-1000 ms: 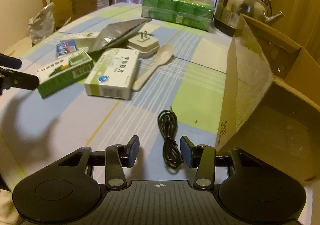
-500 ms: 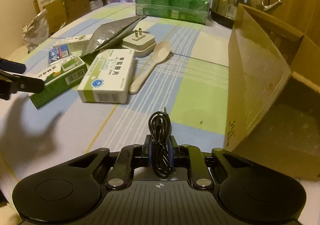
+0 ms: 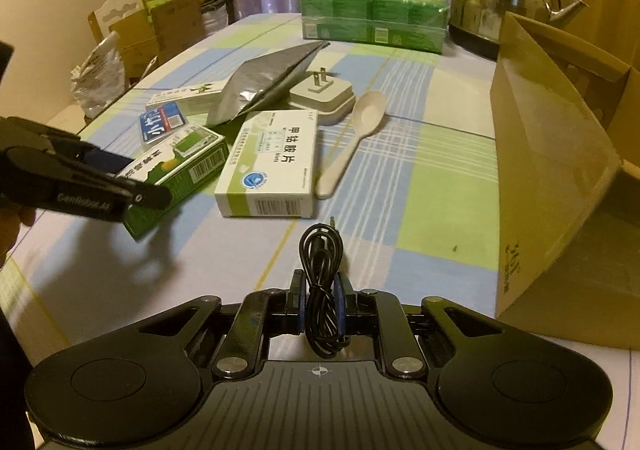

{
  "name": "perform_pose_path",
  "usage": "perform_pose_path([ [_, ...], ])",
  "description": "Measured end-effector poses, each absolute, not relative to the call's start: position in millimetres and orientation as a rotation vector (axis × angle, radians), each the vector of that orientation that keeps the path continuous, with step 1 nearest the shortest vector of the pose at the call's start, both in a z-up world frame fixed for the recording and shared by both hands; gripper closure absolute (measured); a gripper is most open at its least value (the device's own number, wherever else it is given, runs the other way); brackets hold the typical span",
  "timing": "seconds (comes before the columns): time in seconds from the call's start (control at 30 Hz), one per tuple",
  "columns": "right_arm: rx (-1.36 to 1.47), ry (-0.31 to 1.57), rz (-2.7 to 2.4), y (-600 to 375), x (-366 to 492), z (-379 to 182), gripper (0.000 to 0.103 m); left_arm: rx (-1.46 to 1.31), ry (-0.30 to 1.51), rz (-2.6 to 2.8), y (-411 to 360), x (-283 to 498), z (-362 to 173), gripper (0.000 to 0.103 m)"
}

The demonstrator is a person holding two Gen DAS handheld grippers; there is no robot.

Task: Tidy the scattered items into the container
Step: 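Grasp the black cable with the right tool while the left tool grasps the white-green medicine box, then carry the medicine box with the left tool while the right tool carries the cable to the cardboard box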

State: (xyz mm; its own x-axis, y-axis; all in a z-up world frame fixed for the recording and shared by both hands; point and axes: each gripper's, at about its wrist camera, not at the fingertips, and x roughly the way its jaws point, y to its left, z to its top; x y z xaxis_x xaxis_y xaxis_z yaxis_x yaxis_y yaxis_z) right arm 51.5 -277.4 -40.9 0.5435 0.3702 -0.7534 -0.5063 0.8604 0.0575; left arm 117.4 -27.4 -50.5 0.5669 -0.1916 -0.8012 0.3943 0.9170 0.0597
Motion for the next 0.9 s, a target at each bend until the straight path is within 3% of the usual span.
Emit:
perform_pose_path([
  [0.43, -0.158, 0.865, 0.464, -304, 34, -47, 0.092, 0.230, 0.939, -0.444, -69, 32, -45, 0.052],
  [0.67, -0.161, 0.849, 0.464, -308, 32, -47, 0.092, 0.238, 0.935, -0.445, -81, 33, -49, 0.044],
  [0.9, -0.187, 0.834, 0.471, -303, 35, -50, 0.091, 0.235, 0.941, -0.436, -82, 45, -51, 0.044],
])
